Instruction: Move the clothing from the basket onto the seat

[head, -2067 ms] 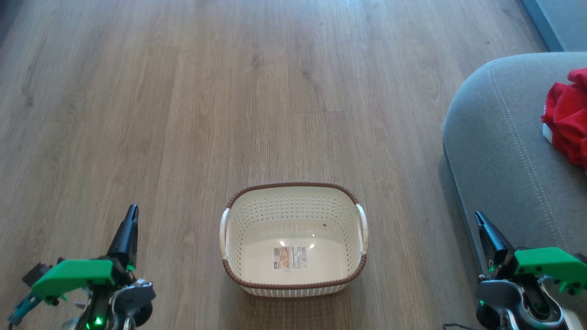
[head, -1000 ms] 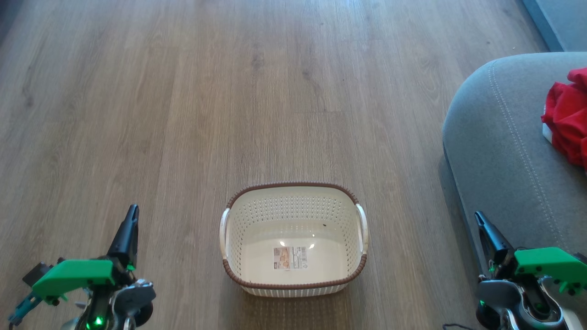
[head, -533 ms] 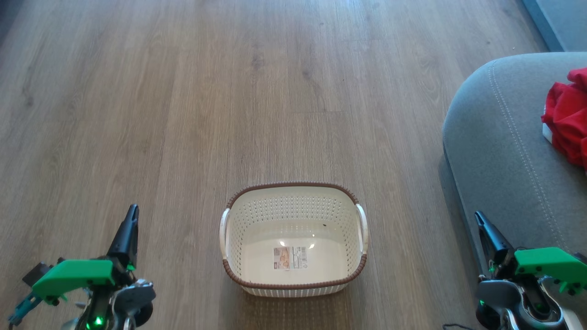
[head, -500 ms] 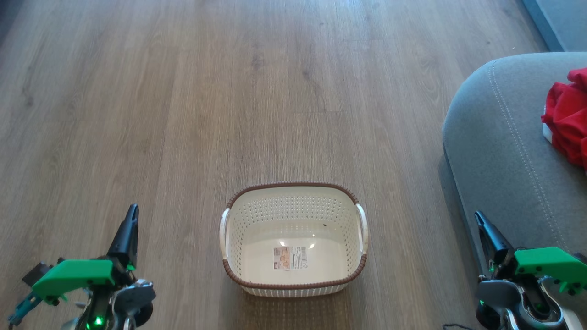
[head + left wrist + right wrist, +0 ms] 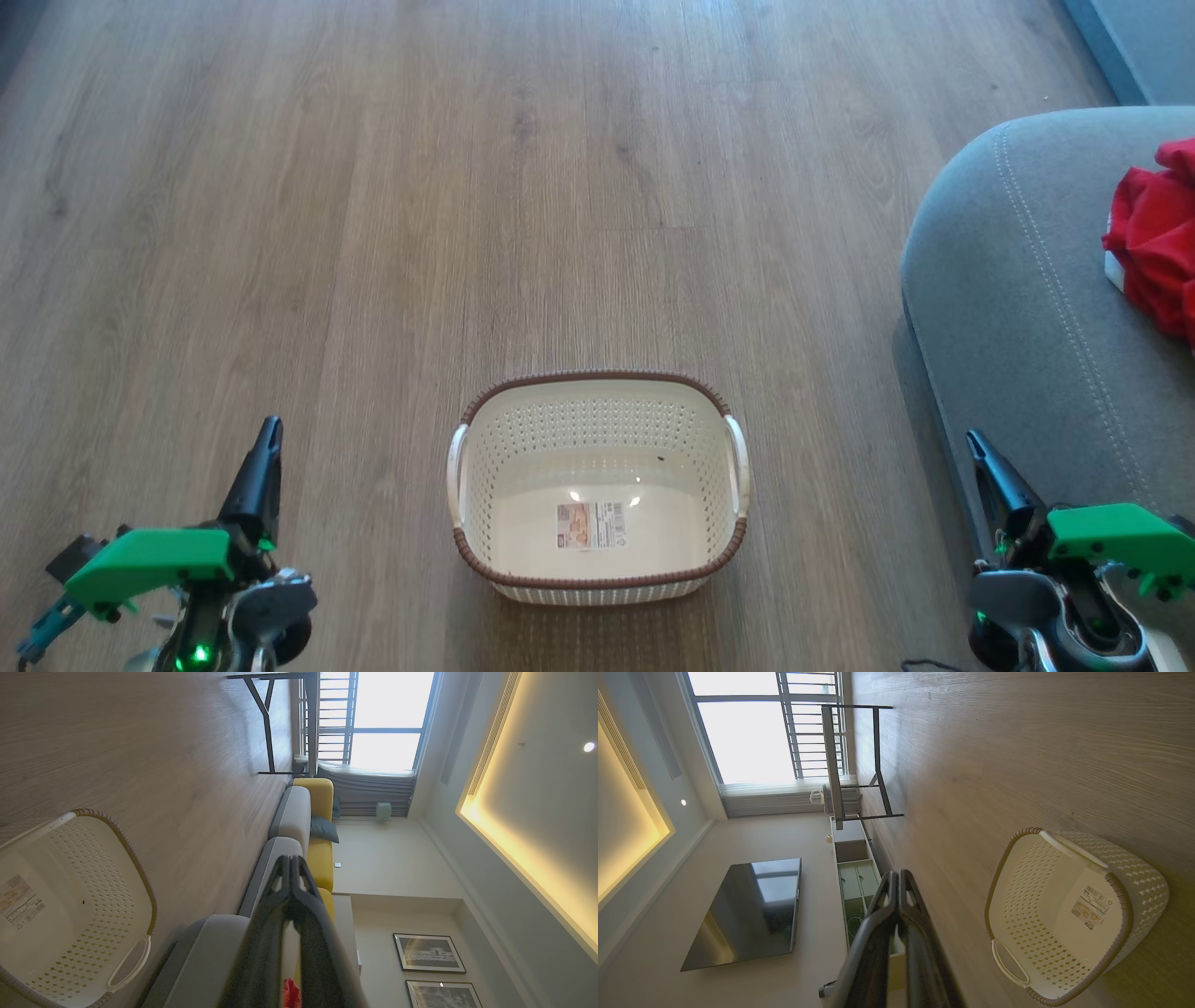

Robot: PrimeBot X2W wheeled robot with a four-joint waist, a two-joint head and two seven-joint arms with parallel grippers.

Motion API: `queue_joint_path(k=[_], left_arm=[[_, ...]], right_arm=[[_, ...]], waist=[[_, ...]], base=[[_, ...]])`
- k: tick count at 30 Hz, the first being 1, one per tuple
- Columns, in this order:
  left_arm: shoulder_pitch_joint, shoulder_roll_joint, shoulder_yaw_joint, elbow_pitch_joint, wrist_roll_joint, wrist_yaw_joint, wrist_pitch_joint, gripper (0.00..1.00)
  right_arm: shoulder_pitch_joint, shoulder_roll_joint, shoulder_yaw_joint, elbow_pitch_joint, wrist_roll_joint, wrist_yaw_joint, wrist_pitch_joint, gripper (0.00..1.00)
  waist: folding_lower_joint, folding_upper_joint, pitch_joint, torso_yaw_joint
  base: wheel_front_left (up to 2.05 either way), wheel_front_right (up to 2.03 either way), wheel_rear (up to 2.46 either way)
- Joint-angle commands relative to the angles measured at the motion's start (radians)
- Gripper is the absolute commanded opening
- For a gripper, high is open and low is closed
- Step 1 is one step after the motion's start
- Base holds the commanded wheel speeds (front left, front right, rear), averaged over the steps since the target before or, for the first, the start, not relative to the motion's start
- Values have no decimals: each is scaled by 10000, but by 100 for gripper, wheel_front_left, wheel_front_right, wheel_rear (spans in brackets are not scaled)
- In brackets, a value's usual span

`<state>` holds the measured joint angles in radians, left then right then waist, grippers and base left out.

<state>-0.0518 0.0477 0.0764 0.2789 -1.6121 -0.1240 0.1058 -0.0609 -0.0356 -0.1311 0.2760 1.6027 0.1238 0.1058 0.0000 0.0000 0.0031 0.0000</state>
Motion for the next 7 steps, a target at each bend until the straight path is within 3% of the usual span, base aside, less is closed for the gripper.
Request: queue_joint_path(k=[1,7], left_arm=[[-561,42,362,-338,26,-67,65,0],[-561,40,364,-338,28,-67,67,0]], right_arm=[[-470,-146,174,-313,60,69,74,0],[-470,-146,174,-313,60,69,74,0]], waist=[[0,0,0,0],[0,0,0,0]], base=[[0,0,0],[0,0,0]])
